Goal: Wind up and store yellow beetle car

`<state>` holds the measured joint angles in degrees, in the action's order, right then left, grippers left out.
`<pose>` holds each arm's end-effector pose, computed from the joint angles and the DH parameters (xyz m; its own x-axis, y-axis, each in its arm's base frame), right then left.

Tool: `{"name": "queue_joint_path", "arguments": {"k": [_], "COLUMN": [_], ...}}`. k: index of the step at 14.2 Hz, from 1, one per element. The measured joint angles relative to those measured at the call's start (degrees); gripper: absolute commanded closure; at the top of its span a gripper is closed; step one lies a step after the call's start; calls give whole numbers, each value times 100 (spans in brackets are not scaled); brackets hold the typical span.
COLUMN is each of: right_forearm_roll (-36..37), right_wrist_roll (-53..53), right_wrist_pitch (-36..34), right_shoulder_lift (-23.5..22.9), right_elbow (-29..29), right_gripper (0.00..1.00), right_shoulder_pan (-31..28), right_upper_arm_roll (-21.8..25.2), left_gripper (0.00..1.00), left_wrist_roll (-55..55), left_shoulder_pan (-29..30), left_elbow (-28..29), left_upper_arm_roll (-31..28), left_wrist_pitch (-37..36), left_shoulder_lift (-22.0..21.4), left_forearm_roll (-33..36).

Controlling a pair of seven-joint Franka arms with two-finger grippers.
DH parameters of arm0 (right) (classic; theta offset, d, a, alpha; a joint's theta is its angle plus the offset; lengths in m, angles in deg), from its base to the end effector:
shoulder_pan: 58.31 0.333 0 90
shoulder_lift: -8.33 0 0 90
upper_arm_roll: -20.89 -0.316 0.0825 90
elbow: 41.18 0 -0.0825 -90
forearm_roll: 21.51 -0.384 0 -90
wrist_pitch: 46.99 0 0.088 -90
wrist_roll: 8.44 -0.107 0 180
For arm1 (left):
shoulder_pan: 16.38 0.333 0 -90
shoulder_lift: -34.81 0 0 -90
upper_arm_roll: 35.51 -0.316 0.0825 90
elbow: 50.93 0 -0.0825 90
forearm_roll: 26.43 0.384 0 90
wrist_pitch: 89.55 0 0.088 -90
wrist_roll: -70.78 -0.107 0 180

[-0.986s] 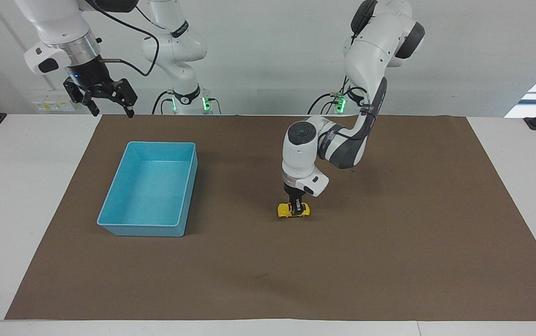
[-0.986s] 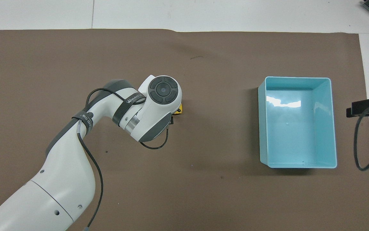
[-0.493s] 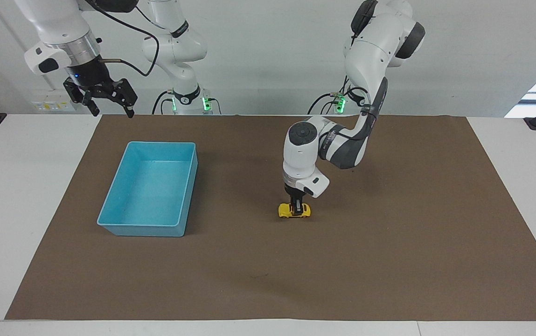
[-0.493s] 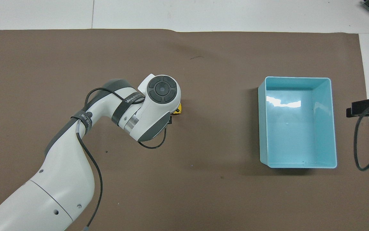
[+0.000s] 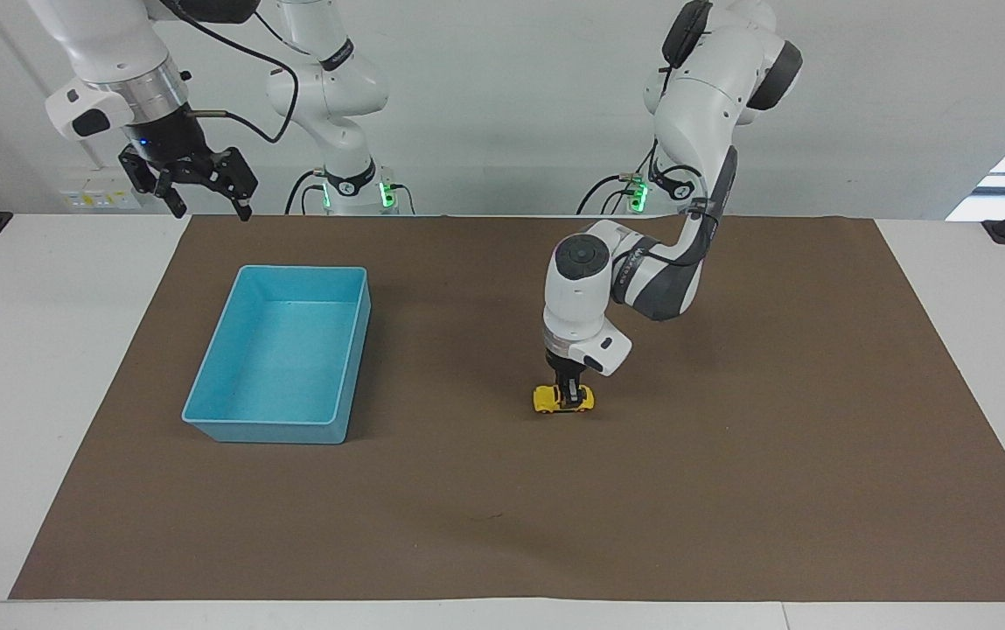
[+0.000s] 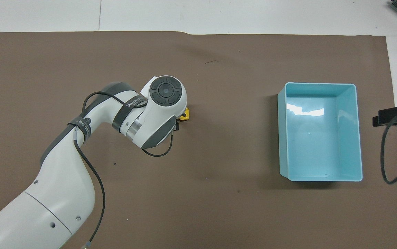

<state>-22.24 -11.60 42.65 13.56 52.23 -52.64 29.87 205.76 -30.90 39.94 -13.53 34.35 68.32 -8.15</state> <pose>0.5246 -0.0331 0.6445 0.9934 -0.1123 0.0228 -0.1116 -0.9933 -0.0283 0.5880 -0.3723 0.3176 -0.0371 0.9992 0.0175 0.9968 0.0358 0.0714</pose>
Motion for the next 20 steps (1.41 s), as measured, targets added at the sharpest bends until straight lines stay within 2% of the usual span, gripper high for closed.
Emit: {"name": "queue_joint_path", "arguments": {"k": [20], "right_forearm_roll": [0], "right_wrist_roll": [0], "right_wrist_pitch": [0], "right_shoulder_lift": [0], "right_elbow": [0], "right_gripper": [0], "right_shoulder_pan": [0], "right_upper_arm_roll": [0], "left_gripper": [100], "left_wrist_roll": [-266], "left_shoulder_pan": [247], "left_elbow": [225], "left_upper_arm_roll": [-389], "left_wrist_pitch": [-255], "left_shoulder_lift": [-237], "left_forearm_roll": [-30]}}
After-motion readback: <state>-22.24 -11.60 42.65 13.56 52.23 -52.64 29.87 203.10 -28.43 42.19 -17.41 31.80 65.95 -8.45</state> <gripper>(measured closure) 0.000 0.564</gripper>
